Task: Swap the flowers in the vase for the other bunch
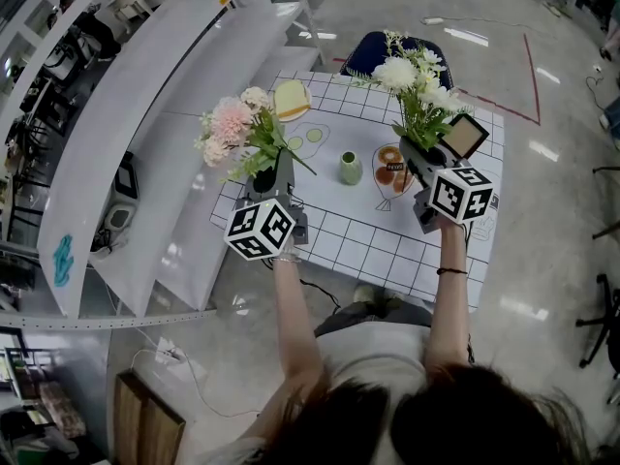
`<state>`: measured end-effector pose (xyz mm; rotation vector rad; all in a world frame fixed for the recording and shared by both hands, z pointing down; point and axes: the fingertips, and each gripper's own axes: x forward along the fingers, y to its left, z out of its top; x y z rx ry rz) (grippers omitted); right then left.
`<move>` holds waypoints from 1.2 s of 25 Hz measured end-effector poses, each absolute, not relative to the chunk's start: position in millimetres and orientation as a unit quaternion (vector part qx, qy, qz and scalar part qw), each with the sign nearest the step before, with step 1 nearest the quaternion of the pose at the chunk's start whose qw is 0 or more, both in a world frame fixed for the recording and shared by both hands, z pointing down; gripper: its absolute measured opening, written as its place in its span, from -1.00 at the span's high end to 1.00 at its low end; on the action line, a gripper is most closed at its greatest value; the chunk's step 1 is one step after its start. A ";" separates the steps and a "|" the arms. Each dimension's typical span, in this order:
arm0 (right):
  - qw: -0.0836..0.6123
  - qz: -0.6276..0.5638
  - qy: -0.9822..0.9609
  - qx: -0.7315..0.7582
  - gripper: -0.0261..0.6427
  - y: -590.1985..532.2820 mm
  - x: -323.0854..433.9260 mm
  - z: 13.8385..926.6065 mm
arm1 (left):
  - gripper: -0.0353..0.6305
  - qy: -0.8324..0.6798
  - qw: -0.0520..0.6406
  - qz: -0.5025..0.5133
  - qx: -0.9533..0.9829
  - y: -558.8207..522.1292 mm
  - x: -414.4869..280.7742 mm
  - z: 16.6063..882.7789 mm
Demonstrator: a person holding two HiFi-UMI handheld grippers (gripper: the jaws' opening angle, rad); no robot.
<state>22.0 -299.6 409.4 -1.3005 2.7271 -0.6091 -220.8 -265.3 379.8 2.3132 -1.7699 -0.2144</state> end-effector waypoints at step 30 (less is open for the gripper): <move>0.038 -0.157 0.888 -0.430 0.77 -298.8 -6.6 379.0 | 0.73 -0.576 0.107 -0.094 0.805 -264.8 -235.4 377.0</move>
